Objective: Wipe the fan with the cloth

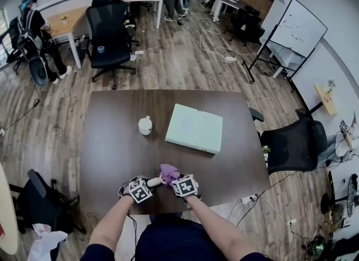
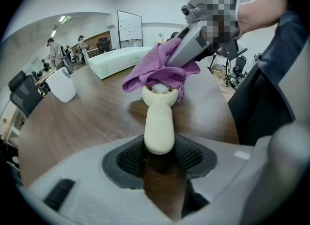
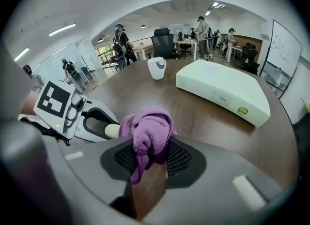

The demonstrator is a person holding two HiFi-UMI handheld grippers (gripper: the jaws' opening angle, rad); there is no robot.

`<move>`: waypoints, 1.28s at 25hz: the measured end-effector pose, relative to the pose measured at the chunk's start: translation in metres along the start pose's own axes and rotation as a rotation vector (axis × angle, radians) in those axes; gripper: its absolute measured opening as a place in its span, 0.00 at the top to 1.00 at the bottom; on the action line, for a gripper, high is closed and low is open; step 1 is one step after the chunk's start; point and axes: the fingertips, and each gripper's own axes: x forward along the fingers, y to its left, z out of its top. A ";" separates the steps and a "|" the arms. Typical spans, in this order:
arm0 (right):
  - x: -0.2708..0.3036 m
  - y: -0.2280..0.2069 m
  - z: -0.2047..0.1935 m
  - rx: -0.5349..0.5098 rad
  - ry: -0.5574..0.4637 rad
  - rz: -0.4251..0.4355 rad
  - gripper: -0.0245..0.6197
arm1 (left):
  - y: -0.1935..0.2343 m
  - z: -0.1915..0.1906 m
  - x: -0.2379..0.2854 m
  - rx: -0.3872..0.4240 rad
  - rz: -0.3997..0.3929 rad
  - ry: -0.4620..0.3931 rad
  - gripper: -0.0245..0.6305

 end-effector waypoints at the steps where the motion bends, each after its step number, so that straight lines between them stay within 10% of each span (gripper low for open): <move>1: 0.001 0.001 0.002 -0.015 0.002 -0.001 0.75 | 0.000 0.000 0.000 0.000 0.000 0.000 0.67; 32: 0.023 0.078 0.010 -0.202 0.011 0.165 0.75 | 0.001 -0.004 -0.002 -0.007 0.008 0.009 0.67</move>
